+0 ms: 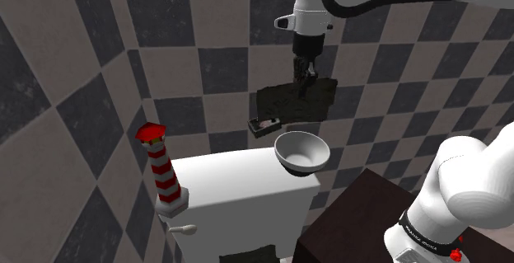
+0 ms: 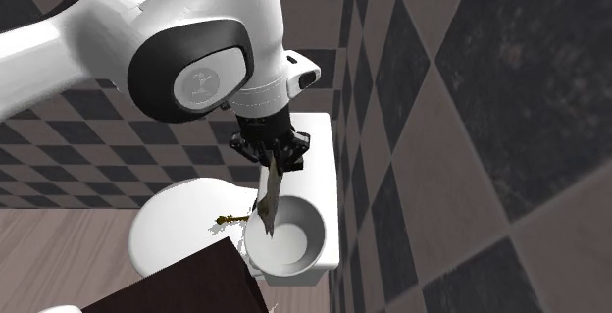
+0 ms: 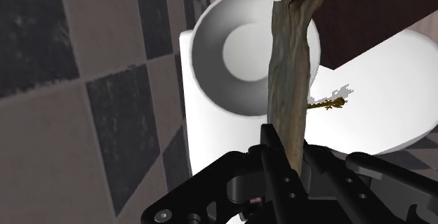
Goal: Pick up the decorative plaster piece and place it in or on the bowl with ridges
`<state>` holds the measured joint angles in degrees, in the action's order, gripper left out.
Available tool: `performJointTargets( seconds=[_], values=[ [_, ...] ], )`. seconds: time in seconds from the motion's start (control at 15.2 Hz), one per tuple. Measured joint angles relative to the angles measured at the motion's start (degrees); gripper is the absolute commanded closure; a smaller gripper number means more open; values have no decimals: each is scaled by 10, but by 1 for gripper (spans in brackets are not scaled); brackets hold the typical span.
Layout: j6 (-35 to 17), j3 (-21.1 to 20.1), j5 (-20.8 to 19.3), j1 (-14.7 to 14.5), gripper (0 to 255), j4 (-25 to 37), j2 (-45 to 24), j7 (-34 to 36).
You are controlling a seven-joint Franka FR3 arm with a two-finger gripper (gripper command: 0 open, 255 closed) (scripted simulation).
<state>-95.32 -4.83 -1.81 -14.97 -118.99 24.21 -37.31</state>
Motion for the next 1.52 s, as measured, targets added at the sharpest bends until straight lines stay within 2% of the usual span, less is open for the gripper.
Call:
performJointTargets(
  seconds=[0.26, 0.46, 1.52],
  values=[
    [15, 32, -12, 13, 255, -30, 47, -43],
    [2, 38, -14, 15, 255, -53, 57, -50],
    [-119, 39, -16, 16, 255, -181, 64, -44]
  ],
)
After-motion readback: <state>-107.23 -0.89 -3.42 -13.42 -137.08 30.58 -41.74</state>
